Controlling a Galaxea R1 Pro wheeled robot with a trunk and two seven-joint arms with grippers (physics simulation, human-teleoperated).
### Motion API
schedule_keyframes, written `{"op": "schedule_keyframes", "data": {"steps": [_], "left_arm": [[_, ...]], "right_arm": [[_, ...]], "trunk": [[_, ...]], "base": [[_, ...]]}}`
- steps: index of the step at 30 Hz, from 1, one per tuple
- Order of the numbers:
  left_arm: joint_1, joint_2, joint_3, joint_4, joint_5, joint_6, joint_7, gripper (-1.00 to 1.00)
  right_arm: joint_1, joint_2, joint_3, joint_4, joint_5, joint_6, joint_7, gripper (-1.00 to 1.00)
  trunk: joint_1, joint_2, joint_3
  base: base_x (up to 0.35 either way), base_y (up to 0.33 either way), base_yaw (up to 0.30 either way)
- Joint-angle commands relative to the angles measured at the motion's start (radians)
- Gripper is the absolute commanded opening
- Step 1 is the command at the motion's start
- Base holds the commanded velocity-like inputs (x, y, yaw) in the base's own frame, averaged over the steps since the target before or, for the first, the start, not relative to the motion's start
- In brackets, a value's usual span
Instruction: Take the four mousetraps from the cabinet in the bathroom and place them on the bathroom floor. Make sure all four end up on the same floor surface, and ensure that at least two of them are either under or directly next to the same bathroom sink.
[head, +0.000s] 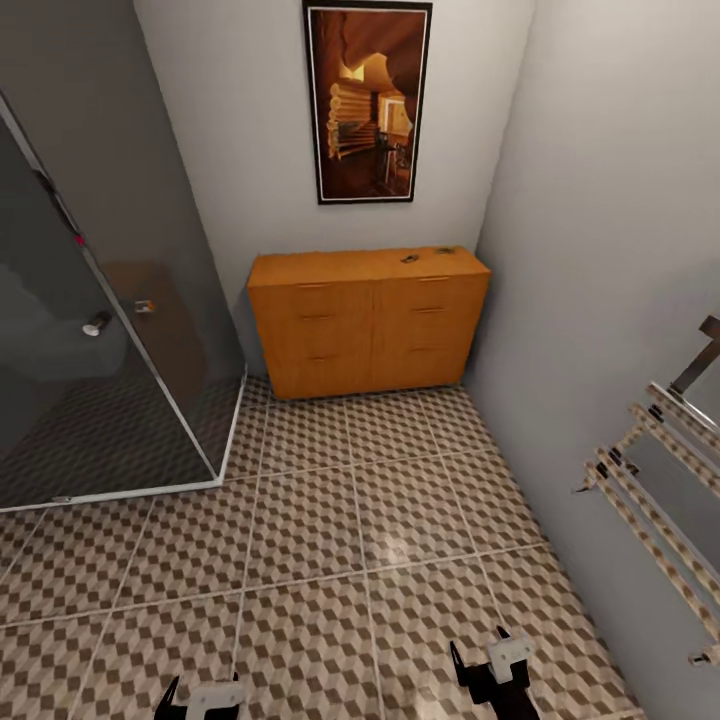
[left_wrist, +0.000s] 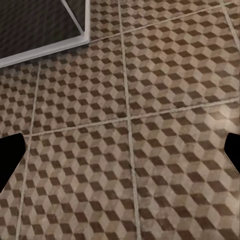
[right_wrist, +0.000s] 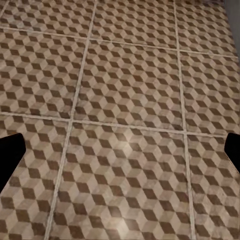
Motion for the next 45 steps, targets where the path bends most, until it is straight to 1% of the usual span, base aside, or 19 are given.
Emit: {"op": "schedule_keyframes", "data": {"steps": [1, 13, 19, 37, 45], "left_arm": [[0.000, 0.001, -0.008, -0.003, 0.003, -0.001, 0.010, 1.00], [0.000, 0.000, -0.008, -0.003, 0.003, 0.000, 0.010, 1.00], [0.000, 0.000, -0.008, -0.003, 0.003, 0.010, 0.010, 1.00], [0.000, -0.001, -0.008, -0.003, 0.003, 0.020, 0.010, 1.00], [-0.001, -0.001, -0.008, -0.003, 0.003, 0.020, 0.010, 1.00]], "right_arm": [[-0.001, 0.000, 0.009, 0.000, -0.003, -0.002, -0.006, 1.00], [-0.001, 0.000, 0.008, 0.000, -0.003, -0.002, -0.006, 1.00], [-0.001, -0.001, 0.008, 0.000, -0.003, -0.002, -0.006, 1.00], [0.000, 0.000, 0.008, 0.000, -0.003, -0.002, -0.006, 1.00], [0.000, 0.000, 0.008, 0.000, -0.003, -0.002, -0.006, 1.00]], "trunk": [[0.001, -0.002, -0.002], [0.001, -0.002, -0.002], [0.001, -0.002, -0.002], [0.001, -0.002, -0.002], [0.001, -0.002, -0.002]], "base": [[0.296, -0.163, 0.061], [0.272, -0.174, 0.017], [0.141, -0.107, 0.001], [0.015, -0.006, 0.000], [0.171, 0.110, 0.000]]}}
